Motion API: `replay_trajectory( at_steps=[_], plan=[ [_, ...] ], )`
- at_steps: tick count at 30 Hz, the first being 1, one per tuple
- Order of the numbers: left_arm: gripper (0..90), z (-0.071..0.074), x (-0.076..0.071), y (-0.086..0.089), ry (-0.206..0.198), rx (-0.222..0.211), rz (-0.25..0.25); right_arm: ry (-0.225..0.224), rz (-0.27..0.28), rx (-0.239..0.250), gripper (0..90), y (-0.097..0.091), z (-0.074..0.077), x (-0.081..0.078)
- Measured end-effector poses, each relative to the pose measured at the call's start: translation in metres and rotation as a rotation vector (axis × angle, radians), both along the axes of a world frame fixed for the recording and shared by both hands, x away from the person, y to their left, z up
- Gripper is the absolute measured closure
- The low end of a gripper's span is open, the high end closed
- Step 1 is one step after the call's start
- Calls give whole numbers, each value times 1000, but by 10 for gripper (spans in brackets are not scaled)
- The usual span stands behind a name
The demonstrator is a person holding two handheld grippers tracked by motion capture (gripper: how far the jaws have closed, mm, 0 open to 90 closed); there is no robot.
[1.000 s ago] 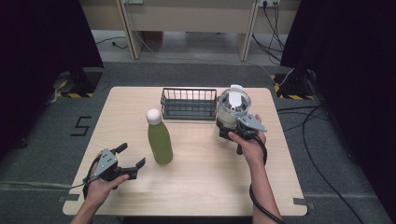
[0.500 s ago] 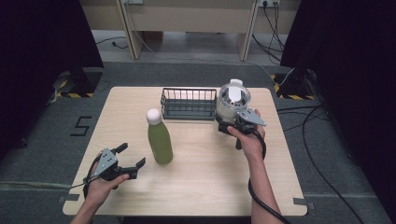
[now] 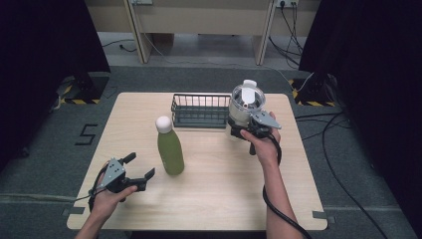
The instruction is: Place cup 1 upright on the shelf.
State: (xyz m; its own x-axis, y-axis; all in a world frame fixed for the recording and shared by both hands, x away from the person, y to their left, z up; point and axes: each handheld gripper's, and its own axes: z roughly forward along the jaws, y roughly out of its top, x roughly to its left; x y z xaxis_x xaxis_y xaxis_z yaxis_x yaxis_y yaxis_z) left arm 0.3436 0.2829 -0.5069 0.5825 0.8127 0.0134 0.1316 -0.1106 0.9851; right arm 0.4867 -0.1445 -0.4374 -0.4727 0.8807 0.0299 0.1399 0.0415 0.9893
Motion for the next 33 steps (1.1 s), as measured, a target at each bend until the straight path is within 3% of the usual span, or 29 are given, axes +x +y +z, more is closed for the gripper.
replay_trajectory(
  at_steps=[33],
  plan=[
    [63,0,-1,-1,3,-4,-3,-15,15,2,99,20,27,24]
  ],
)
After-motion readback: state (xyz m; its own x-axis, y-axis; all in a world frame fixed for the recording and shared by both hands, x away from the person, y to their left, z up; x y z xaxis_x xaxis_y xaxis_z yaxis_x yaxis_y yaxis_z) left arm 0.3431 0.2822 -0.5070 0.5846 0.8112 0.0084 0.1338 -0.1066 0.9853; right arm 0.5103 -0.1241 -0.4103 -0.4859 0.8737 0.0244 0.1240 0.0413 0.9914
